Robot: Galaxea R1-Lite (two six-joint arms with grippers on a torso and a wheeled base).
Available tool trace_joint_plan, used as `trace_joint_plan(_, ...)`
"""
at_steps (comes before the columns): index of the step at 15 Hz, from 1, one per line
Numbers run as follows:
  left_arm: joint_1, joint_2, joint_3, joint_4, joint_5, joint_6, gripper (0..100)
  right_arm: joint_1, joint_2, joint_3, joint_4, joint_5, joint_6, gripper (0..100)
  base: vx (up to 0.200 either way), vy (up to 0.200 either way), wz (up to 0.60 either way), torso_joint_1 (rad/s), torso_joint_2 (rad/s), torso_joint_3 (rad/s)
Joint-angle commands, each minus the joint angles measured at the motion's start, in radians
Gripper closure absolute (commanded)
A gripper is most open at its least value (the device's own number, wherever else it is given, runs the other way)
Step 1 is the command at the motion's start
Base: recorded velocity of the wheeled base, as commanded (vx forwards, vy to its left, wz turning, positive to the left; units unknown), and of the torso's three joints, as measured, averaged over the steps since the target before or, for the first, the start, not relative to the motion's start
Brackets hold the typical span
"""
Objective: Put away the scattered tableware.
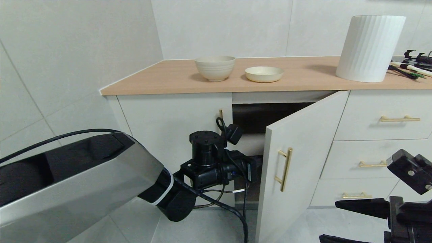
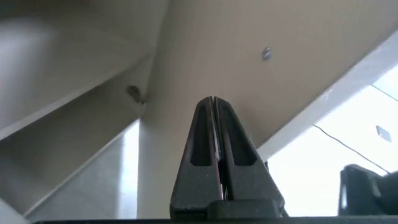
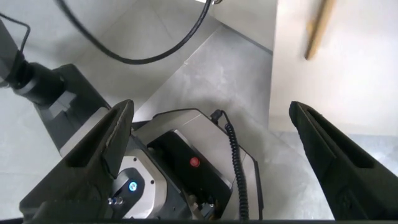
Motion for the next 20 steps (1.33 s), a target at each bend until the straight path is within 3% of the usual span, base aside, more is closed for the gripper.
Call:
trace_joint_plan(1, -0.003, 0.044, -0.059, 0.031, -0.001, -0.001, 100, 0.0, 0.002, 0.0, -0.002, 0.001, 0.0, 0, 0.0, 0.0, 0.0, 0.0, 0.0, 0.0)
trace_joint_plan(5, -0.056, 0.024, -0.094, 0.068, 0.009, -0.001, 100, 0.002, -0.012, -0.001, -0.003, 0.005, 0.001, 0, 0.0, 0.0, 0.0, 0.0, 0.0, 0.0)
trace_joint_plan(7, -0.135, -0.018, -0.09, 0.094, 0.014, 0.001, 100, 0.029, -0.058, -0.004, -0.002, 0.028, 0.003, 0, 0.0, 0.0, 0.0, 0.0, 0.0, 0.0)
trace_joint_plan(10, -0.323, -0.151, -0.045, 0.201, 0.014, 0.01, 100, 0.057, -0.191, 0.011, 0.004, 0.18, -0.002, 0, 0.0, 0.0, 0.0, 0.0, 0.0, 0.0)
trace_joint_plan(12, -0.357, -0.205, 0.027, 0.198, 0.016, 0.021, 100, 0.049, -0.21, 0.011, 0.004, 0.215, -0.005, 0, 0.0, 0.0, 0.0, 0.0, 0.0, 0.0)
trace_joint_plan(14, -0.291, -0.249, 0.074, 0.198, 0.052, 0.019, 100, 0.035, -0.191, 0.006, -0.002, 0.209, -0.003, 0, 0.0, 0.0, 0.0, 0.0, 0.0, 0.0)
trace_joint_plan(17, -0.158, -0.346, 0.169, 0.198, 0.177, 0.013, 100, -0.034, -0.101, -0.044, -0.002, 0.136, -0.002, 0, 0.0, 0.0, 0.0, 0.0, 0.0, 0.0)
trace_joint_plan(20, -0.044, -0.533, 0.28, 0.203, 0.198, 0.022, 100, -0.072, 0.045, -0.158, -0.013, -0.001, -0.008, 0, 0.0, 0.0, 0.0, 0.0, 0.0, 0.0)
